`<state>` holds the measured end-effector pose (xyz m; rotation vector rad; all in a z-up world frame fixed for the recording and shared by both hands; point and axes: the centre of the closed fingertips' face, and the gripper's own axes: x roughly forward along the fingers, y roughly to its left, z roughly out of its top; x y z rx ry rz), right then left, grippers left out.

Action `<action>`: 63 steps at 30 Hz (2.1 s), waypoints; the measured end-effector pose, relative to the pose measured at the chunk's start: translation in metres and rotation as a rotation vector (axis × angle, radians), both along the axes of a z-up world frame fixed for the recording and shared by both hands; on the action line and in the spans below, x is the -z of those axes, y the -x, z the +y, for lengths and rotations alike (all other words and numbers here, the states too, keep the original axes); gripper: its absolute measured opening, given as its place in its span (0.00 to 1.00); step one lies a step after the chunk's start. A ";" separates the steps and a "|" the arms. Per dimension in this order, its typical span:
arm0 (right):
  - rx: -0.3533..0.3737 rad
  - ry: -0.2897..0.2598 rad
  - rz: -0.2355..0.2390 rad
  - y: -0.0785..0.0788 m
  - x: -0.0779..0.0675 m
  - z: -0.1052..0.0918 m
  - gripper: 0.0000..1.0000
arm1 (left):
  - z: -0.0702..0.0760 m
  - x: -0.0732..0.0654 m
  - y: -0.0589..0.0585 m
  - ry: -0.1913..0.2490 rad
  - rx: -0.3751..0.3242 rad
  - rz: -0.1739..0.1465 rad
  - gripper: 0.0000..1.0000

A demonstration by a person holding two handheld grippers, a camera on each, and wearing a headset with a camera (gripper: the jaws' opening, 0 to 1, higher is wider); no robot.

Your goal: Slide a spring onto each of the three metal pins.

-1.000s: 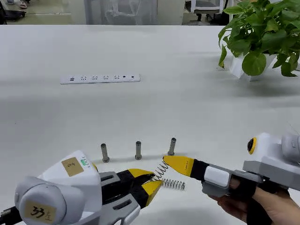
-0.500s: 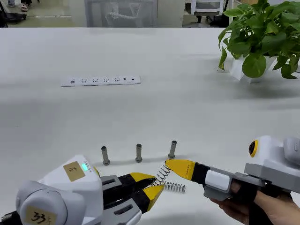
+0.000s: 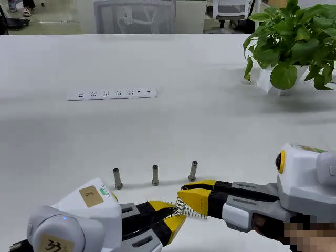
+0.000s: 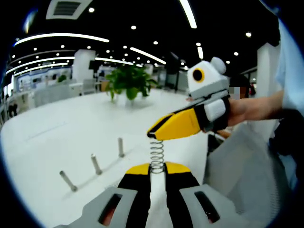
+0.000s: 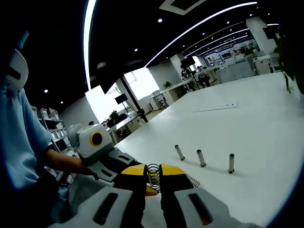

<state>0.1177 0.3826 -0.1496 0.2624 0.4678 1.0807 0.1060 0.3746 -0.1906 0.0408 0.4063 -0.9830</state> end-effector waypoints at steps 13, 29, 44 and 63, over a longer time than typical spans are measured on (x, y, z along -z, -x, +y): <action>-0.039 0.093 -0.077 0.003 0.002 0.002 0.12 | -0.003 0.003 0.002 -0.003 0.003 0.009 0.10; -0.207 0.274 -0.197 0.007 0.006 -0.004 0.24 | 0.004 0.018 0.007 -0.128 0.100 -0.030 0.10; -0.585 0.572 -0.332 0.028 0.022 0.001 0.22 | 0.009 0.023 0.017 -0.228 0.243 -0.069 0.09; -0.810 0.695 -0.329 0.044 0.046 0.008 0.17 | 0.002 0.022 0.028 -0.219 0.308 -0.068 0.09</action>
